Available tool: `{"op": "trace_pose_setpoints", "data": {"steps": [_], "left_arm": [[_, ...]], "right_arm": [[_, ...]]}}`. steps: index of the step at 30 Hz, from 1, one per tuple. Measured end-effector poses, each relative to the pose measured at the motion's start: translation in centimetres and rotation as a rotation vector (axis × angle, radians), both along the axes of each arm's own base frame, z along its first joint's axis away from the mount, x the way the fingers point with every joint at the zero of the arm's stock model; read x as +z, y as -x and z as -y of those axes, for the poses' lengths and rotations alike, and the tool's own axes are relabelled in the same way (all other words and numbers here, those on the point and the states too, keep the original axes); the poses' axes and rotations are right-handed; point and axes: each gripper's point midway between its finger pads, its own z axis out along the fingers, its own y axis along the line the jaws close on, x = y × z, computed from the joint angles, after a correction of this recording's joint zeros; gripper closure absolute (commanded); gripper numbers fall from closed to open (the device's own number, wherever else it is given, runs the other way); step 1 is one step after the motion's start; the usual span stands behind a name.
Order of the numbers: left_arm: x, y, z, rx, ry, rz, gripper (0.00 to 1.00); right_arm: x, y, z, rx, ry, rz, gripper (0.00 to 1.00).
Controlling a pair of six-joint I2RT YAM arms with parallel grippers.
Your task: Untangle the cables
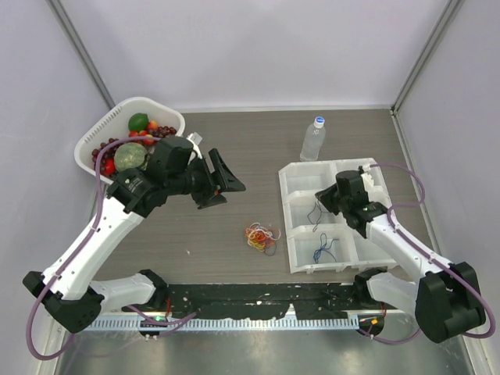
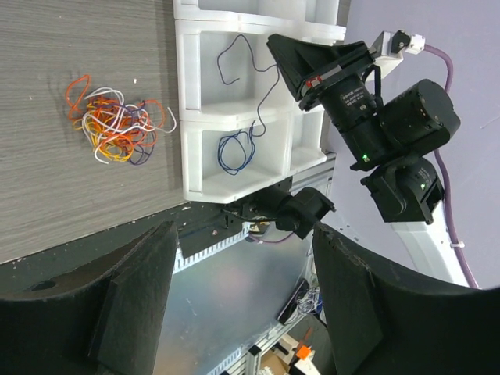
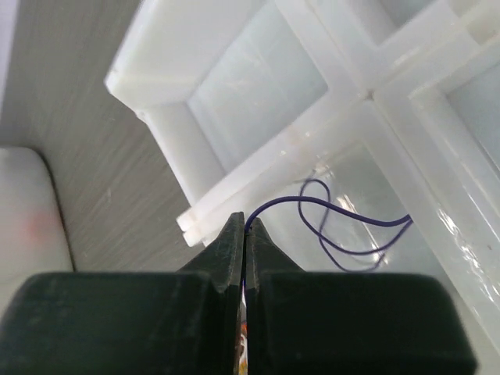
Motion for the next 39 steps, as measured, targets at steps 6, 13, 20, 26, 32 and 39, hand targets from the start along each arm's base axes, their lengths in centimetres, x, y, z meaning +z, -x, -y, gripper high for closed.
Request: {"op": "trace_pose_setpoints", "data": {"steps": [6,13,20,26,32,39], "left_arm": [[-0.9,-0.4,0.4,-0.018,-0.025,-0.016,0.27],[-1.3,-0.6,0.5,-0.03,-0.044,-0.016,0.27],[-1.1,-0.6,0.5,-0.035,-0.045,-0.006,0.27],[-1.7,-0.9,0.8,-0.039,-0.055,-0.023,0.27],[-2.7,-1.3,1.5,-0.059,-0.063,-0.055,0.27],[-3.1,-1.4,1.8,-0.079,-0.071,-0.057,0.26]], "right_arm": [[2.0,-2.5,-0.3,-0.033,-0.052,0.188,0.99],[3.3,-4.8,-0.5,-0.072,-0.069,0.292,0.99],[4.5,-3.3,-2.0,0.002,-0.013,0.359,0.97],[4.8,-0.4,-1.3,0.023,-0.001,0.415,0.95],[1.9,1.4,-0.4,0.038,0.044,0.35,0.84],[0.2,2.8,-0.2,0.078,0.095,0.223,0.52]]}}
